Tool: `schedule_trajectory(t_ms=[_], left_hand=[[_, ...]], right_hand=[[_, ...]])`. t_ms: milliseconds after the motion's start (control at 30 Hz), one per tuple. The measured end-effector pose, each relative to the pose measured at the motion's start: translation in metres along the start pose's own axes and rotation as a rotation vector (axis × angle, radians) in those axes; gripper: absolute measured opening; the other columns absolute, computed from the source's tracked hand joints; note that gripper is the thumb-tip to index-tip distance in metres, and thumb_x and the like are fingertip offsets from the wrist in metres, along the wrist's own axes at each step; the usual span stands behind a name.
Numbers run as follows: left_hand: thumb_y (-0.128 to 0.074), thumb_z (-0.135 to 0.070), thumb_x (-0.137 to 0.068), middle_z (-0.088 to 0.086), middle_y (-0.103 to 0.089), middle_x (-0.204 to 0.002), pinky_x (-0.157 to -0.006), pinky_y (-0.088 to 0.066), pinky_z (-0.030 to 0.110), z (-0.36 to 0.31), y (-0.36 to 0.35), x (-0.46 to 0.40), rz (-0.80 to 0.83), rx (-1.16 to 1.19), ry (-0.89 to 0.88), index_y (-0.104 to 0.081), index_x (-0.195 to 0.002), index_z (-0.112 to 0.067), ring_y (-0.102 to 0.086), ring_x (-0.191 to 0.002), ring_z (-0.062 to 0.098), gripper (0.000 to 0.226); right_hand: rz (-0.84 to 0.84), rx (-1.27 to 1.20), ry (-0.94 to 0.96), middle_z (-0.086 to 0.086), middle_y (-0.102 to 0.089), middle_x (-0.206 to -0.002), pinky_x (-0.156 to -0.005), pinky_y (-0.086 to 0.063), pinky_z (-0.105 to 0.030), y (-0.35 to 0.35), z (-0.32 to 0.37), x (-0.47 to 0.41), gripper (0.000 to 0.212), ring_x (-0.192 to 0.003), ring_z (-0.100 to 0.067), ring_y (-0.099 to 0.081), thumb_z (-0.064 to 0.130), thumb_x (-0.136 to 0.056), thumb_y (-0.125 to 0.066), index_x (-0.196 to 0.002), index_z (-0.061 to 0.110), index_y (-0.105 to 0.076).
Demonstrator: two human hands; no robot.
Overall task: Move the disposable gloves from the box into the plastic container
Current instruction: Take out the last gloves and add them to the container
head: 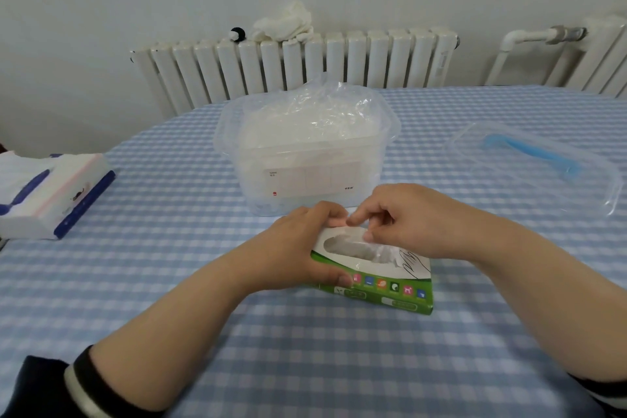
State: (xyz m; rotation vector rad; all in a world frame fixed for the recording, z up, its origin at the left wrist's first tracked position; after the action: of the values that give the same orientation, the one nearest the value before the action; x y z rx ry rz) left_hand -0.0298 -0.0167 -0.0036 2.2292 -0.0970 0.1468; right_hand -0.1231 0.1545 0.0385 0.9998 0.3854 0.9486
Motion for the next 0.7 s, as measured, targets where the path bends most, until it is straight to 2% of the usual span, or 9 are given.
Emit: schedule_trajectory(t_ms=[133,200,300,400,467,534,600,701], left_hand=[[-0.075,-0.048,-0.077,-0.034,-0.047,-0.117,-0.080,-0.037,0.002,-0.003,-0.001,0.001,-0.055,0.089,0.008,-0.040,-0.127,-0.039,-0.046,-0.105,-0.020,0.062],[-0.073,-0.049,-0.079,-0.030,-0.052,-0.118,-0.079,-0.036,0.000,-0.007,-0.004,0.001,-0.136,0.130,0.014,-0.044,-0.125,-0.036,-0.048,-0.108,-0.016,0.056],[-0.079,-0.043,-0.075,-0.025,-0.060,-0.111,-0.077,-0.037,0.001,-0.012,-0.011,0.000,-0.252,0.163,-0.009,-0.046,-0.116,-0.039,-0.050,-0.103,-0.018,0.053],[-0.081,-0.038,-0.074,-0.022,-0.059,-0.102,-0.076,-0.039,0.004,-0.016,-0.016,0.001,-0.266,0.137,-0.021,-0.044,-0.114,-0.040,-0.054,-0.098,-0.009,0.054],[-0.081,-0.039,-0.074,-0.017,-0.060,-0.107,-0.078,-0.043,0.011,-0.016,-0.017,0.000,-0.256,0.095,-0.036,-0.045,-0.118,-0.037,-0.055,-0.100,0.000,0.057],[-0.080,-0.040,-0.075,-0.014,-0.061,-0.111,-0.084,-0.046,0.023,-0.016,-0.019,-0.001,-0.258,0.075,-0.041,-0.046,-0.121,-0.034,-0.056,-0.102,0.005,0.058],[-0.079,-0.041,-0.076,-0.014,-0.062,-0.108,-0.083,-0.046,0.024,-0.015,-0.020,-0.001,-0.276,0.086,-0.045,-0.046,-0.116,-0.035,-0.057,-0.100,0.004,0.052],[-0.079,-0.031,-0.077,-0.017,-0.063,-0.100,-0.076,-0.044,0.012,-0.012,-0.019,-0.001,-0.348,0.208,-0.048,-0.047,-0.102,-0.042,-0.056,-0.095,-0.004,0.042]], right_hand=[[-0.029,0.025,0.012,0.011,-0.062,-0.087,-0.075,-0.047,-0.020,-0.001,0.000,0.000,0.003,-0.081,-0.002,-0.057,0.031,-0.087,-0.069,-0.085,0.034,-0.070],[-0.039,0.000,0.025,0.014,-0.064,-0.091,-0.076,-0.048,-0.020,-0.001,-0.001,-0.002,0.006,-0.083,0.000,-0.058,0.033,-0.086,-0.070,-0.082,0.031,-0.066],[-0.077,-0.114,0.061,0.016,-0.067,-0.086,-0.077,-0.050,-0.023,-0.003,-0.002,-0.005,0.010,-0.080,0.001,-0.060,0.030,-0.087,-0.069,-0.081,0.029,-0.061],[-0.200,-0.218,0.110,0.013,-0.065,-0.068,-0.062,-0.046,-0.023,-0.006,-0.002,-0.006,0.013,-0.063,-0.005,-0.057,0.025,-0.091,-0.064,-0.081,0.027,-0.056],[-0.291,-0.329,0.150,-0.003,-0.067,-0.073,-0.068,-0.049,-0.034,-0.007,-0.002,-0.008,0.012,-0.072,-0.021,-0.061,0.017,-0.091,-0.064,-0.084,0.024,-0.056],[-0.334,-0.454,0.184,-0.012,-0.067,-0.079,-0.078,-0.052,-0.039,-0.007,-0.002,-0.008,0.017,-0.079,-0.026,-0.064,0.009,-0.091,-0.063,-0.088,0.024,-0.057],[-0.307,-0.538,0.189,-0.007,-0.070,-0.080,-0.085,-0.054,-0.036,-0.005,-0.002,-0.009,0.023,-0.083,-0.018,-0.068,0.005,-0.091,-0.063,-0.097,0.026,-0.058],[-0.219,-0.539,0.137,0.004,-0.069,-0.077,-0.084,-0.052,-0.022,0.003,-0.004,-0.007,0.030,-0.080,-0.006,-0.067,0.010,-0.087,-0.069,-0.112,0.027,-0.062]])
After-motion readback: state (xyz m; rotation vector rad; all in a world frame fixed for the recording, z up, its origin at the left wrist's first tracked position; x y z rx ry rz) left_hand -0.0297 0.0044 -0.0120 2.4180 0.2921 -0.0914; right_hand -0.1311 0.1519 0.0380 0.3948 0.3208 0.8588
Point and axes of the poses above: each hand's wrist, its own x-axis away from the middle knuckle, its own y-axis out of the back of the hand, z = x × y, the point moved 1 cm from there along -x, towards the middle knuckle
